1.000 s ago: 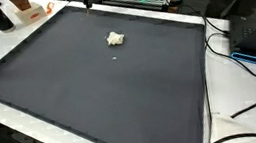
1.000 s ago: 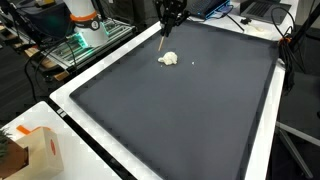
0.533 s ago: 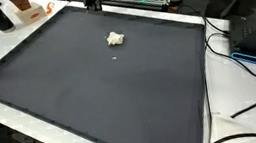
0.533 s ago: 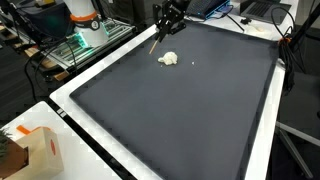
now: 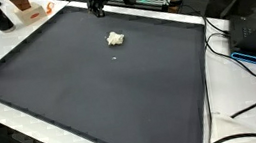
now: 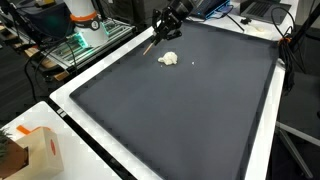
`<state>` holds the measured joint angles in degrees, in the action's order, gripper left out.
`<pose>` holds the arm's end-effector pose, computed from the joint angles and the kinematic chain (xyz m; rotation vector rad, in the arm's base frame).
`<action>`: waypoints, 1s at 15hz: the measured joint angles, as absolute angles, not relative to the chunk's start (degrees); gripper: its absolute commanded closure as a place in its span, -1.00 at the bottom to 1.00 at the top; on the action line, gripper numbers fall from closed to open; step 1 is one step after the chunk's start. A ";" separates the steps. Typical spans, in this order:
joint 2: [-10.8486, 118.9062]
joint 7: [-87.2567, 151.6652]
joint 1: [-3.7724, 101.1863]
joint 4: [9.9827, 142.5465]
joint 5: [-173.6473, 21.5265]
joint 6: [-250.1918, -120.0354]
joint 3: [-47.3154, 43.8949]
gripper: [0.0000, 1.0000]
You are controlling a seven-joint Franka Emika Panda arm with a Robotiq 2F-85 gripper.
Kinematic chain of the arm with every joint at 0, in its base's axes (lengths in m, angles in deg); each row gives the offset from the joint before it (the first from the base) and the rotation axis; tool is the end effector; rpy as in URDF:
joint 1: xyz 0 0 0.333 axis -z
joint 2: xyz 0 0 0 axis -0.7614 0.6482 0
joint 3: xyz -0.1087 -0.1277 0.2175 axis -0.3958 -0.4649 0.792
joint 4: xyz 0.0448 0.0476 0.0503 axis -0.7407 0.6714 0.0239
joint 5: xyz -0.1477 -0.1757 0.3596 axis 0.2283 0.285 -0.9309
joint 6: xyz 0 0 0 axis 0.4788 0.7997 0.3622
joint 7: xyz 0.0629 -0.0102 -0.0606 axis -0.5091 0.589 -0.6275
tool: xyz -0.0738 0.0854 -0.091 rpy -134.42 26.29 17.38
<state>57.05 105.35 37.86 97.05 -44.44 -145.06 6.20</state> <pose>0.5295 0.0689 0.1895 2.1157 -0.9172 -0.0583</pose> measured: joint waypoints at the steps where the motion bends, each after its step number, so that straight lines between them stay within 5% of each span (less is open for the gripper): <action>1: 57.67 105.35 37.74 96.71 -44.40 -144.49 6.20 0.94; 15: 65.26 102.29 36.81 92.81 -43.09 -142.12 6.00 0.94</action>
